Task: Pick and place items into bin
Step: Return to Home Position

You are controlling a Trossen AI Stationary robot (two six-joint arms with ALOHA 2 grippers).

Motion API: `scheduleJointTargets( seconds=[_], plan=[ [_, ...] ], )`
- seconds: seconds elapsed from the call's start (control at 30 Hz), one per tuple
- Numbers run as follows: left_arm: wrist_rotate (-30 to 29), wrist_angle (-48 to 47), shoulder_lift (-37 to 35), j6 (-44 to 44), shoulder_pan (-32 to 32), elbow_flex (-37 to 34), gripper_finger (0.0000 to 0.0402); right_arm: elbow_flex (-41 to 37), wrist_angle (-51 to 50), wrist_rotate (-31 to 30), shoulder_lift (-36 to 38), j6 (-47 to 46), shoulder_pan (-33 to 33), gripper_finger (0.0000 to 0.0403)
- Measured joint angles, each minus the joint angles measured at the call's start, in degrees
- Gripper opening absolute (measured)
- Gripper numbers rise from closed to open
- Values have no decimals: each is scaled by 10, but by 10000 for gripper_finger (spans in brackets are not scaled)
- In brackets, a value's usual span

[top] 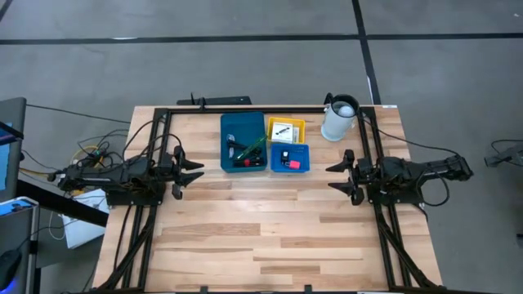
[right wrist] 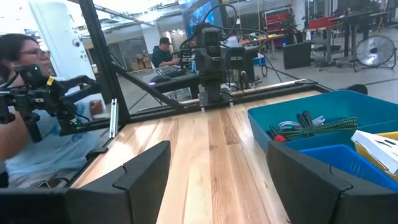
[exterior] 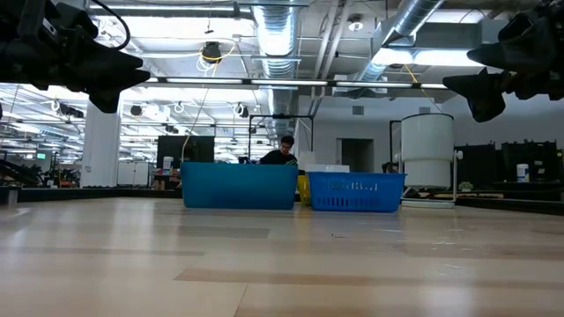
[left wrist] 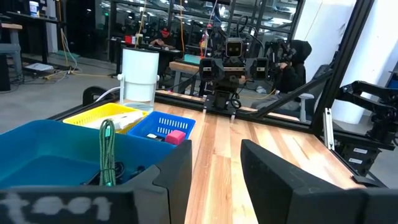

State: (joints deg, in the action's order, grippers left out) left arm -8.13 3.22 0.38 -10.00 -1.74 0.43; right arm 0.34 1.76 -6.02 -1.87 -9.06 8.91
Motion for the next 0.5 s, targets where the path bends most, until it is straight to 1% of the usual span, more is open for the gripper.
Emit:
scheduleJointTargets(
  seconds=[0.5],
  plan=[
    [0, 0, 0, 3, 0, 0, 126, 0, 0, 0, 0, 0, 0, 260]
  ],
)
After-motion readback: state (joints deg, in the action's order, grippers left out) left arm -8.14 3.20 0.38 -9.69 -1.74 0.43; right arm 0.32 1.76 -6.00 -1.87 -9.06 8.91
